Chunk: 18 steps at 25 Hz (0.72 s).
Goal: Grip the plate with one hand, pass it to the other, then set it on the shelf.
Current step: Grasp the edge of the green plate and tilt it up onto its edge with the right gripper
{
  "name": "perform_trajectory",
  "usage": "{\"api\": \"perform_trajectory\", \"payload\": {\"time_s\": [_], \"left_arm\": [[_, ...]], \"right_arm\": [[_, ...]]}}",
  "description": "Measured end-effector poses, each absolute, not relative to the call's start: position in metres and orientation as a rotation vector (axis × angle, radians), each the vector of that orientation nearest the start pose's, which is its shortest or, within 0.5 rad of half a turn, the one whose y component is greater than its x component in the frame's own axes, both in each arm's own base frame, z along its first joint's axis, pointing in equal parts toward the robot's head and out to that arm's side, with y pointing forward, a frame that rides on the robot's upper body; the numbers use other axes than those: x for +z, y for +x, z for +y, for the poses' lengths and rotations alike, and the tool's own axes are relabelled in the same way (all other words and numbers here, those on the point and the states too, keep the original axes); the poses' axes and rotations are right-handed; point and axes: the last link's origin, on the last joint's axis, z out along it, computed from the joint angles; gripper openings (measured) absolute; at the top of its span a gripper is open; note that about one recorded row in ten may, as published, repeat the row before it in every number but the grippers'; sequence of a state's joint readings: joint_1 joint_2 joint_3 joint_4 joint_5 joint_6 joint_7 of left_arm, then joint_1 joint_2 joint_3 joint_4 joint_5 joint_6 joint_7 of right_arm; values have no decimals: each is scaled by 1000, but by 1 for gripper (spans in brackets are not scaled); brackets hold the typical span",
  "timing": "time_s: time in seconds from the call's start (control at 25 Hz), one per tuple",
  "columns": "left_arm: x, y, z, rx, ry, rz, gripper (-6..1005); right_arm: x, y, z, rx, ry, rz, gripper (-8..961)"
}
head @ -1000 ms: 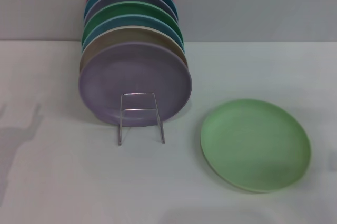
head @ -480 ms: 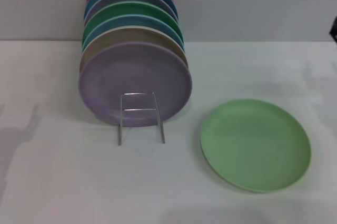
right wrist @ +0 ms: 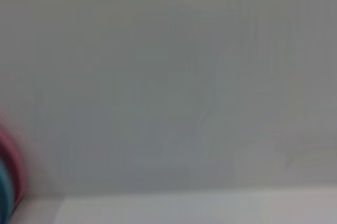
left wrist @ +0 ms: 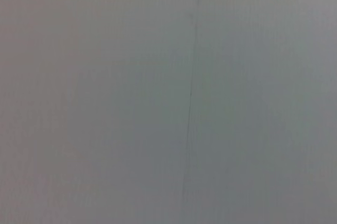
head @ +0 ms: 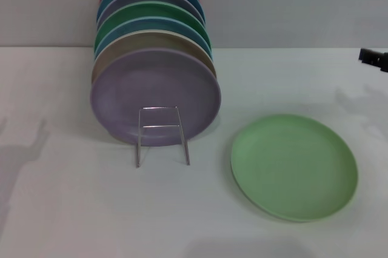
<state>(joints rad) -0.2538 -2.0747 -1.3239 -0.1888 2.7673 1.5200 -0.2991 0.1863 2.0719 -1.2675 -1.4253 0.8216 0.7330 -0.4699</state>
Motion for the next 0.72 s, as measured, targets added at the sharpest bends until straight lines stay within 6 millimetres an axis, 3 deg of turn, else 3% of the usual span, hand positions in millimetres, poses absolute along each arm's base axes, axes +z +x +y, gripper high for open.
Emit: {"api": "perform_trajectory", "payload": {"time_s": [0.2, 0.52, 0.72], "left_arm": [[33, -332, 276, -972, -1411, -397, 839], [33, -326, 282, -990, -1419, -386, 839], [32, -324, 284, -1000, -1422, -384, 839]], "right_arm": [[93, 272, 363, 335, -1886, 1297, 703], [85, 269, 358, 253, -2045, 1491, 703], [84, 278, 357, 231, -2061, 1594, 703]]}}
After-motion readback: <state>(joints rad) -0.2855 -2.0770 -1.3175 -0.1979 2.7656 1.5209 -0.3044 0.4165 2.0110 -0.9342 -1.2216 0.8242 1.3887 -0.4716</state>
